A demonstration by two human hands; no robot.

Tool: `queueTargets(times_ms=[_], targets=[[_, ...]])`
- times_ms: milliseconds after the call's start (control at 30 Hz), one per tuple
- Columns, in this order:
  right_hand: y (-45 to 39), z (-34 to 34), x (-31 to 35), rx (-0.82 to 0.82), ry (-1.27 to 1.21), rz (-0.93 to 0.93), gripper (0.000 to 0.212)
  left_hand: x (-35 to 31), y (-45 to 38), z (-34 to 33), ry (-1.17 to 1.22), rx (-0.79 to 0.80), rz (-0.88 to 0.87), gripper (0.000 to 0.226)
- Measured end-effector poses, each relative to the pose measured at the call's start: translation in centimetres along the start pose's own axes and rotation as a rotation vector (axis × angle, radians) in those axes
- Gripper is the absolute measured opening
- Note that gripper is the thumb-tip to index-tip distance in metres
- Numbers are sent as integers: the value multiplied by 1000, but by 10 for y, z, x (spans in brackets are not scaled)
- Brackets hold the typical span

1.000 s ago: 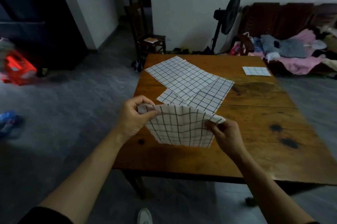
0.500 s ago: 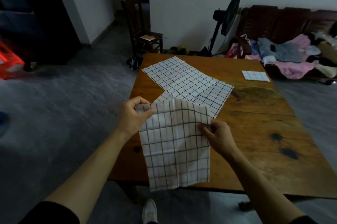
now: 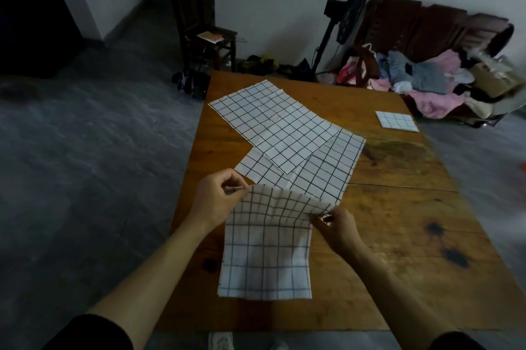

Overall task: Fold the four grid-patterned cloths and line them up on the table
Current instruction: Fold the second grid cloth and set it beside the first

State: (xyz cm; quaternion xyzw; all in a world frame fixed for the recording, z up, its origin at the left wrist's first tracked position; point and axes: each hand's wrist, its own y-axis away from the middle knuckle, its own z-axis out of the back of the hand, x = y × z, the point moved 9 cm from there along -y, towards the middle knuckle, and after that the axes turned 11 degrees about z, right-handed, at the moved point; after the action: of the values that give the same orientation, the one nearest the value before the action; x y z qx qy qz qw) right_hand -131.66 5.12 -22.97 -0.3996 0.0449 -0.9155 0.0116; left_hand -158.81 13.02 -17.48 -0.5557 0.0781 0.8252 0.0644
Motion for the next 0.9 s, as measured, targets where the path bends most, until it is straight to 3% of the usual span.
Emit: queueTargets(times_ms=[200,433,600,767,900], targets=[[-4,-5,4,29,43,144,15,14,13,-11,-123,65,40,12],[16,-29,-12,214,143,241,18,40,58,-28,-392,178,108,21],[39,-56,-45,452,134,107,39,86,93,-47,-574,354,268,25],[39,-64,-51,409,105,18,31,117,102,-58,-633,400,370,41],[26,-65,-39,327,105,13,26,114,87,-58,-653,349,334,23]])
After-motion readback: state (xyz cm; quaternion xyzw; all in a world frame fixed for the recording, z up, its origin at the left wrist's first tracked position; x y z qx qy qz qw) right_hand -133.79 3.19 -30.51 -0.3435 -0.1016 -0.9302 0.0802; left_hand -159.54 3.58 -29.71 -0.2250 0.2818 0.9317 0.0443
